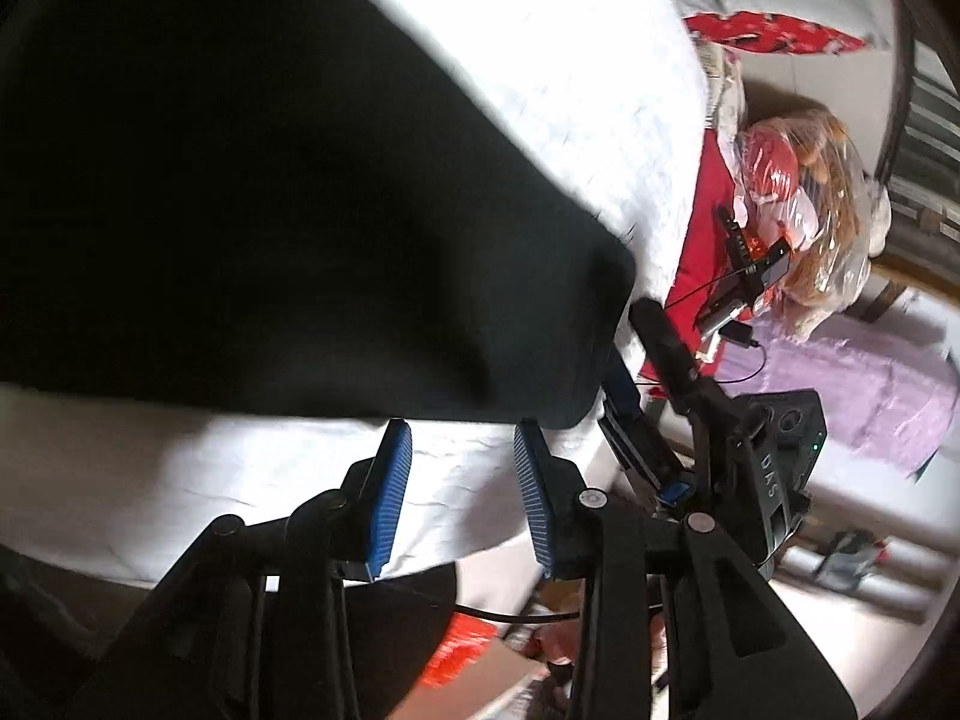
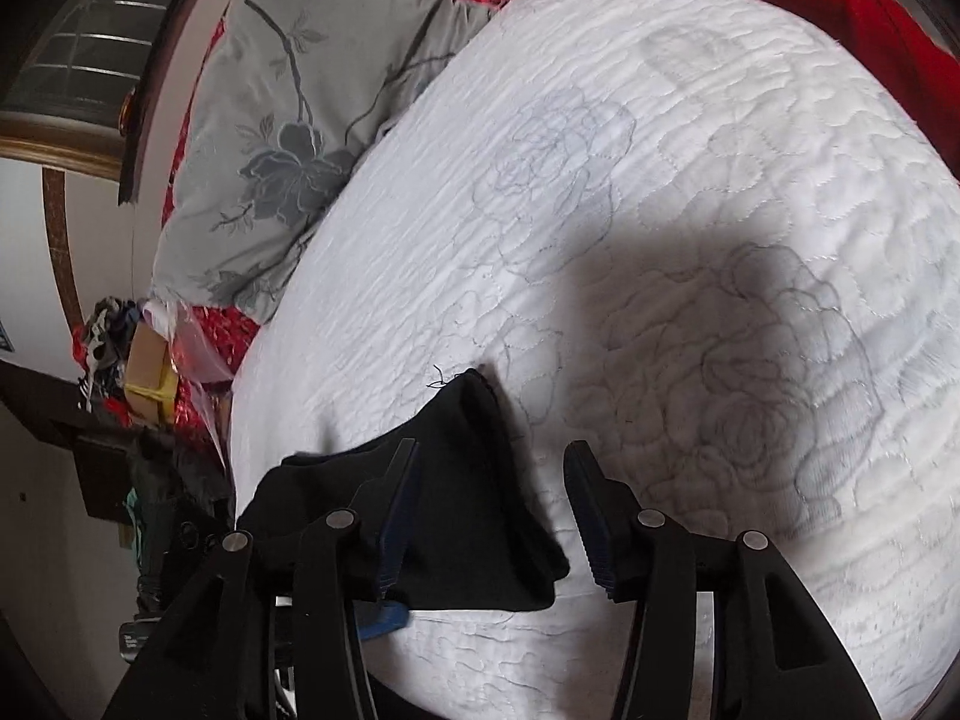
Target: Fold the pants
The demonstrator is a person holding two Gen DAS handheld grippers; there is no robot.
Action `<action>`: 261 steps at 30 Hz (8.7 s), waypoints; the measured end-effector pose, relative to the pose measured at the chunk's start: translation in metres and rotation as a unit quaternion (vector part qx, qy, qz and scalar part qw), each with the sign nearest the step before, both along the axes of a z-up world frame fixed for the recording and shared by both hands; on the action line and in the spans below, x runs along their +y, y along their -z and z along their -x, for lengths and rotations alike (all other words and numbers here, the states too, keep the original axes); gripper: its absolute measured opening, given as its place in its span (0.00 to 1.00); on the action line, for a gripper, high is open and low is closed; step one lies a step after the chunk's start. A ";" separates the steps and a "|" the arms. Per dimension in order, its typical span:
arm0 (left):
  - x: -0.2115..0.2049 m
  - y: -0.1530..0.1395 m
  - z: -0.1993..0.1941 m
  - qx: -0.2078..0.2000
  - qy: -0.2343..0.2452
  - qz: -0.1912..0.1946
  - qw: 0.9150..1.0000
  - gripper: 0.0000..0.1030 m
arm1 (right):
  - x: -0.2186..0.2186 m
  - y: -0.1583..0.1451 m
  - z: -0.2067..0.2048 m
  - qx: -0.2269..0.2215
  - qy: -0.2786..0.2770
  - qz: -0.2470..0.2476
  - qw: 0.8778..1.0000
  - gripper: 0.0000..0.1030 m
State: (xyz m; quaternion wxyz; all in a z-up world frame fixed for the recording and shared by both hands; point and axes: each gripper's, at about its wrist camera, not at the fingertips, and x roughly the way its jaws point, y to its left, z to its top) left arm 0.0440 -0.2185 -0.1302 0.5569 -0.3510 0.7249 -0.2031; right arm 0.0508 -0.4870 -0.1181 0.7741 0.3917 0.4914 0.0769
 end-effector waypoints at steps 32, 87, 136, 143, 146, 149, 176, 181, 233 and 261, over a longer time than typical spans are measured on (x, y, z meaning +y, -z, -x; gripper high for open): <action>-0.029 0.016 -0.005 0.030 -0.060 0.017 0.998 0.10 | 0.004 0.021 -0.049 0.033 -0.092 -0.033 0.995 0.17; 0.247 -0.058 -0.013 -0.171 -0.093 -0.062 0.979 0.55 | 0.225 -0.021 0.008 0.013 -0.087 -0.189 0.978 0.68; 0.170 -0.068 -0.036 -0.294 0.081 -0.171 0.937 0.25 | 0.220 -0.018 -0.020 -0.043 -0.109 0.046 0.992 0.16; 0.146 -0.034 -0.021 -0.323 0.146 -0.228 0.907 0.28 | 0.242 -0.024 -0.002 -0.061 -0.178 0.110 0.976 0.19; 0.139 -0.041 -0.020 -0.338 0.158 -0.246 0.895 0.29 | 0.242 -0.005 -0.003 -0.045 -0.165 0.106 0.980 0.20; 0.151 -0.056 -0.023 -0.332 0.153 -0.227 0.903 0.29 | 0.245 -0.024 -0.006 -0.052 -0.166 0.099 0.980 0.24; 0.341 -0.041 -0.153 -0.153 0.183 -0.154 0.959 0.36 | 0.567 -0.039 0.021 -0.193 -0.364 0.335 0.847 0.70; 0.335 -0.037 -0.163 -0.163 0.198 -0.179 0.950 0.54 | 0.589 -0.023 0.020 -0.188 -0.351 0.389 0.831 0.72; 0.041 -0.085 -0.131 -0.161 0.160 -0.117 0.967 0.30 | 0.163 -0.019 0.028 -0.044 0.002 0.033 0.998 0.29; 0.136 -0.052 -0.102 -0.224 0.036 -0.224 0.948 0.54 | 0.172 -0.016 -0.040 -0.029 -0.063 0.105 0.992 0.40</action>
